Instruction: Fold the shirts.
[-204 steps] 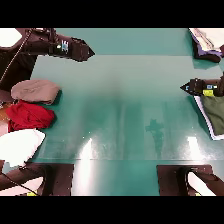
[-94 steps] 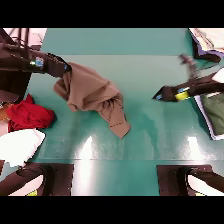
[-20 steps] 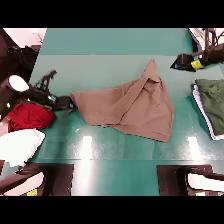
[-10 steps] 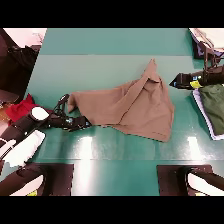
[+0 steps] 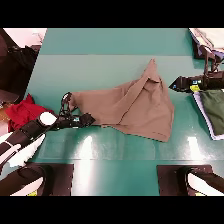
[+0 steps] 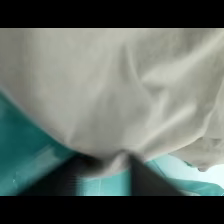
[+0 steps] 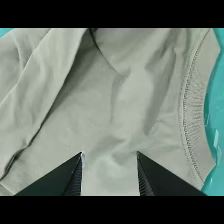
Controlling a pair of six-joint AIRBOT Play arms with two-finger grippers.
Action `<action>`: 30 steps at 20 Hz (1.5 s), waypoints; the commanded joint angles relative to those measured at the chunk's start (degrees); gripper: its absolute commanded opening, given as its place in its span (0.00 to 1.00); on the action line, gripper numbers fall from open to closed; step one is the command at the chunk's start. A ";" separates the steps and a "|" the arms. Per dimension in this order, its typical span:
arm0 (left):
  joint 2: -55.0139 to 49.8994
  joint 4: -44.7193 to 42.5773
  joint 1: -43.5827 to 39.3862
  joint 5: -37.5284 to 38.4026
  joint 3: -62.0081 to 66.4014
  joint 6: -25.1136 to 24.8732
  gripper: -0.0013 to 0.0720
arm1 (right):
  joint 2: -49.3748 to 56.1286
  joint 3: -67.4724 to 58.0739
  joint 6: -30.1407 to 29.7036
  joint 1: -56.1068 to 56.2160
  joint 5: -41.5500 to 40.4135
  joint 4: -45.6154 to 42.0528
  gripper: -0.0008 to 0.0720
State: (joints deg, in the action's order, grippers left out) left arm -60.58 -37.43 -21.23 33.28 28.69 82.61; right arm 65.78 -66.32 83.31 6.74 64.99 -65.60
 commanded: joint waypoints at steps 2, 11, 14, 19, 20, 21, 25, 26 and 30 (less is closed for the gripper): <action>0.04 1.16 -0.55 -0.79 0.39 0.11 0.05 | -0.13 0.13 0.04 0.04 0.07 0.09 0.54; -0.02 -15.96 0.98 0.15 34.10 -1.99 0.05 | -0.15 0.13 0.02 0.00 0.11 0.07 0.54; -2.95 -19.43 8.50 -0.28 37.86 1.42 0.06 | -0.13 0.13 0.02 -0.11 -0.02 0.04 0.54; -10.32 -18.56 18.60 5.20 39.06 3.08 0.80 | -0.15 0.13 0.02 -0.13 0.11 0.02 0.54; -10.43 -18.58 20.83 9.03 39.91 2.49 0.80 | -0.15 0.13 0.02 -0.13 0.11 0.00 0.54; -10.32 -18.60 23.58 14.73 41.18 1.51 0.80 | -0.15 0.13 0.02 -0.13 0.09 -0.02 0.54; -9.88 -22.45 30.56 38.88 40.09 -6.69 0.66 | -0.13 0.13 0.00 -0.13 -0.17 -0.04 0.54; -9.81 -24.24 30.51 40.54 37.75 -7.67 0.57 | -0.13 0.13 0.02 -0.13 -0.46 -0.04 0.54; -8.17 -23.15 30.27 33.05 22.75 -7.65 0.58 | -0.13 0.13 0.00 -0.13 -0.59 -0.07 0.54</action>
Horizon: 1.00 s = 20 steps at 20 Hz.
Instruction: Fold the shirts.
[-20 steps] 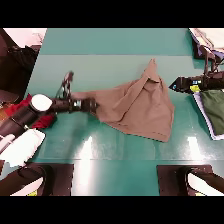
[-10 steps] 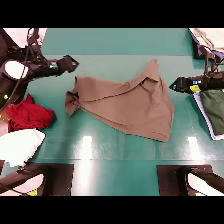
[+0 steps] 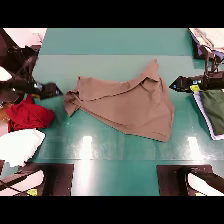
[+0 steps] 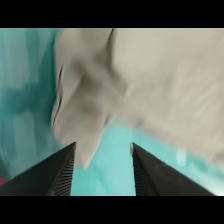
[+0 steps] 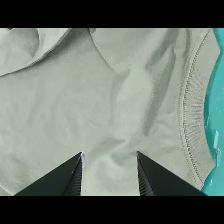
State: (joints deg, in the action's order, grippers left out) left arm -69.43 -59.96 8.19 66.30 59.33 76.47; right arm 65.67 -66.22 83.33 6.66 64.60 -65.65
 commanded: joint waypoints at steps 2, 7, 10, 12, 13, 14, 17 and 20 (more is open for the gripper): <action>0.66 -0.44 0.85 -3.93 -13.09 -2.01 0.58 | -0.02 0.02 0.00 -0.04 -0.17 0.00 0.54; 0.48 7.04 0.85 -10.05 -16.92 -9.53 0.71 | -0.02 0.02 0.00 -0.04 -0.11 0.00 0.54; 0.37 7.76 0.76 -11.04 -16.96 -10.38 0.71 | -0.02 0.02 0.02 -0.04 -0.15 0.02 0.54; 0.37 7.43 -1.36 -11.80 -16.96 -12.28 0.71 | -0.02 0.02 0.04 -0.04 -0.17 0.04 0.54; 0.37 7.26 -3.04 -12.96 -16.96 -12.41 0.71 | -0.02 0.02 0.02 -0.02 -0.13 0.04 0.54; 0.37 6.69 -4.94 -14.58 -16.96 -12.37 0.71 | -0.02 0.02 0.04 -0.02 0.04 0.04 0.54; 0.37 2.84 -7.08 -16.61 -16.96 -6.95 0.67 | -0.04 0.02 0.02 -0.04 0.52 -0.07 0.54; 0.37 -2.49 -7.08 -14.97 -16.96 -2.36 0.67 | -0.04 0.02 0.04 -0.07 0.39 -0.09 0.54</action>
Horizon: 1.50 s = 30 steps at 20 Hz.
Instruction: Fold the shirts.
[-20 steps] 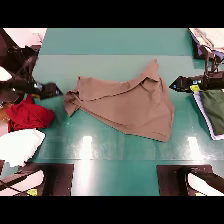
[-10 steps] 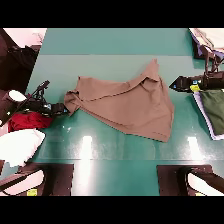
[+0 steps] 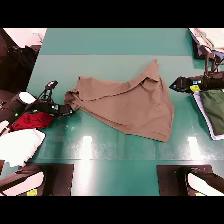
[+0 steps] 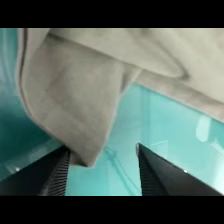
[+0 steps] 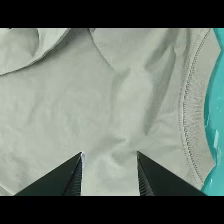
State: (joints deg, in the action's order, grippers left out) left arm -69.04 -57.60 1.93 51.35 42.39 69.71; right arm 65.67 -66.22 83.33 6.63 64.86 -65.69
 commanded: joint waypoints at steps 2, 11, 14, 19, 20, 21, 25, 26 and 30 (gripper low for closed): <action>-0.02 -7.04 -0.83 0.04 -0.02 6.01 0.67 | -0.04 0.02 0.02 -0.04 0.11 -0.04 0.54; 0.02 -4.48 -0.81 -1.22 0.72 5.95 0.05 | -0.04 0.02 0.22 -0.50 2.84 0.02 0.54; 0.42 -4.55 -0.81 7.96 8.94 6.29 0.05 | -0.59 1.92 0.28 -3.91 12.76 -0.33 0.54; 0.42 -3.37 -0.83 15.78 24.92 4.87 0.05 | -10.01 22.43 2.80 -12.28 17.81 -0.37 0.61; 0.42 -2.49 -0.83 15.47 25.99 4.87 0.05 | -11.69 26.64 2.82 -13.77 17.62 -0.33 0.79; 0.42 -0.66 -0.83 14.82 26.18 4.87 0.05 | -12.85 30.77 3.63 -15.30 17.68 -0.31 0.83; 0.33 2.08 -0.83 14.23 26.16 4.85 0.05 | -11.58 40.30 3.67 -17.11 13.66 4.59 0.76; 0.35 2.10 -0.83 14.27 26.16 4.85 0.05 | -10.43 41.05 3.17 -16.24 11.32 5.97 0.73; 0.35 2.10 -0.83 15.34 26.16 4.85 0.05 | -5.44 39.19 2.97 -9.40 4.17 7.54 0.57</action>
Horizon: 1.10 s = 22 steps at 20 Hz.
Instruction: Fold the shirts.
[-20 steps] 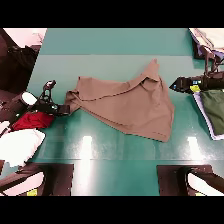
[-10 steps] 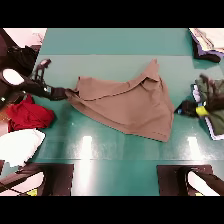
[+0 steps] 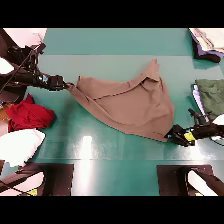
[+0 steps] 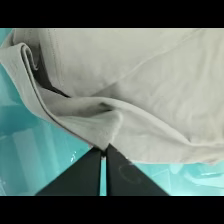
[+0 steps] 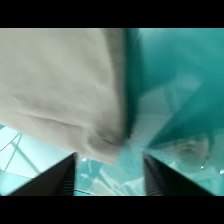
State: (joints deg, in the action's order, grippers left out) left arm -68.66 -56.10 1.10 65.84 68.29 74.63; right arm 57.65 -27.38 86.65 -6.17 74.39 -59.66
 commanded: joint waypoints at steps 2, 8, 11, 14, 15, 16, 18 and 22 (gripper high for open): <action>-0.02 0.59 0.00 1.55 0.26 -0.07 0.05 | 3.98 -2.86 -0.35 6.62 -6.49 1.11 0.37; 0.04 7.43 1.99 2.14 8.90 0.59 0.05 | -2.62 -18.99 -0.35 8.11 -7.21 0.72 0.03; 0.04 17.81 5.55 2.05 24.06 0.39 0.05 | -8.00 -34.25 -0.35 4.33 -11.47 0.61 0.03; 0.04 20.98 8.04 0.63 42.71 0.42 0.05 | -10.91 -52.06 -0.35 -0.28 -16.20 0.50 0.03; 0.04 20.87 8.24 -0.07 48.50 0.42 0.05 | -11.39 -57.55 -0.35 -1.66 -17.38 -0.07 0.03; 0.11 20.76 8.24 -1.11 54.05 0.44 0.05 | -11.78 -63.10 -0.37 -2.97 -18.49 -0.55 0.03; 3.43 20.83 8.24 -6.14 57.51 0.42 0.05 | -11.89 -72.32 -0.72 -5.79 -19.32 -0.50 0.03; 13.27 20.24 8.24 -14.34 53.59 0.37 0.05 | -11.91 -84.76 -1.22 -12.20 -18.08 -0.48 0.03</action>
State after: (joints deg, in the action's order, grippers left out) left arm -60.90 -36.01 9.15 57.93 121.32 75.05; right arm 46.06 -102.74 85.76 -14.26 56.58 -59.96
